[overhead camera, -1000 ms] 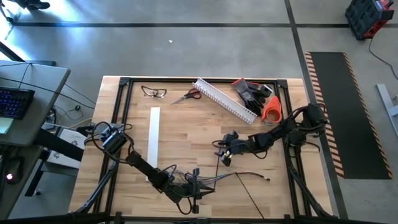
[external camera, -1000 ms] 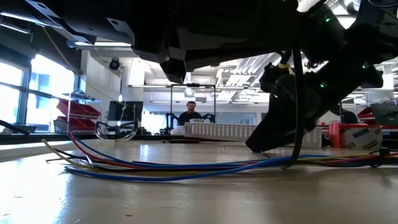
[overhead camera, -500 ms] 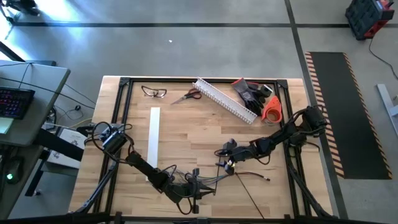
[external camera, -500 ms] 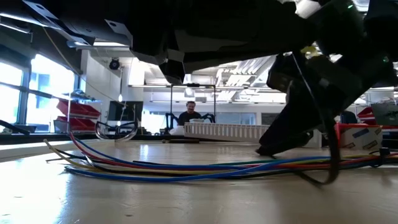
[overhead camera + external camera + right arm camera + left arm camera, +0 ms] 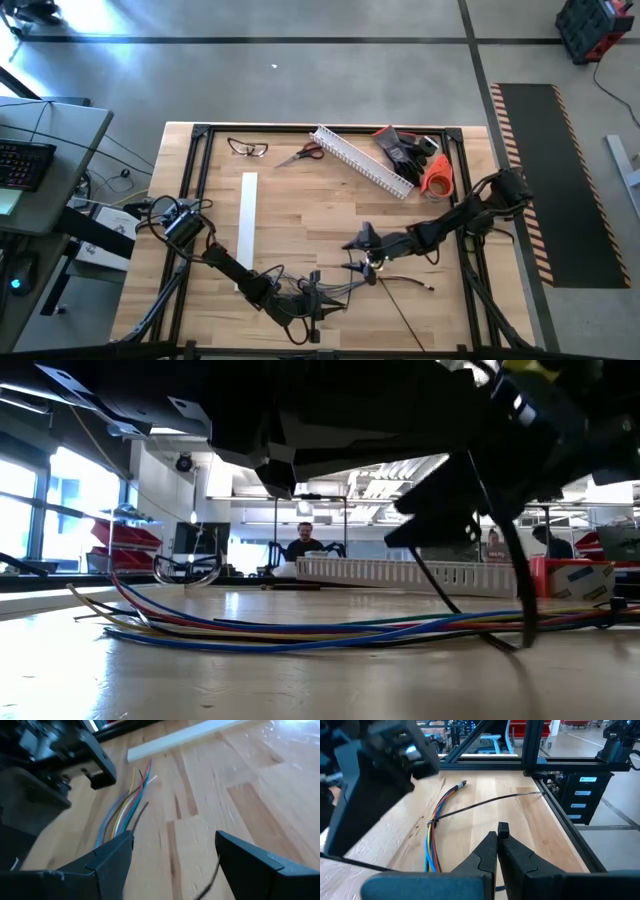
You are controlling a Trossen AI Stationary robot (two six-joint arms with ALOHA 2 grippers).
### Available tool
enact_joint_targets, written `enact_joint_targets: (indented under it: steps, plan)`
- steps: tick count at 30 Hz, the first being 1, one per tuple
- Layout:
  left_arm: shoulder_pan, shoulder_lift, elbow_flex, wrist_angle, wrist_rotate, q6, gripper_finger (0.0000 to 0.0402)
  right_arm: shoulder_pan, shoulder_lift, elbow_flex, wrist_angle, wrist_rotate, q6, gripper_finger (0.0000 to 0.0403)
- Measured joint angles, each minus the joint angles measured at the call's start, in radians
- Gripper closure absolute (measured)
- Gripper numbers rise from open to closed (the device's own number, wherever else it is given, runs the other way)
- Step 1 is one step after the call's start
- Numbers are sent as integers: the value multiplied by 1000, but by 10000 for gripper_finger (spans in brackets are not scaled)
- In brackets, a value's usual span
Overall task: Ziptie cables
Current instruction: Wrap the black zip tie on the cable wires
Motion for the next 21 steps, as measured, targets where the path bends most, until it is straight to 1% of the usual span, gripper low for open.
enact_joint_targets:
  steps: [5, 13, 17, 21]
  plan:
    - [0, 0, 0, 0, 0, 0, 402, 0, -45, 0, -52, 4, -3, 138]
    - [0, 0, 0, 1, 0, 0, 402, 0, -53, 0, -125, 24, 4, 143]
    - [0, 0, 0, 0, 0, 0, 402, 0, -53, 0, -164, 23, 8, 174]
    - [0, 0, 0, 1, 0, 0, 402, 13, -53, 1, -201, 29, -15, 239]
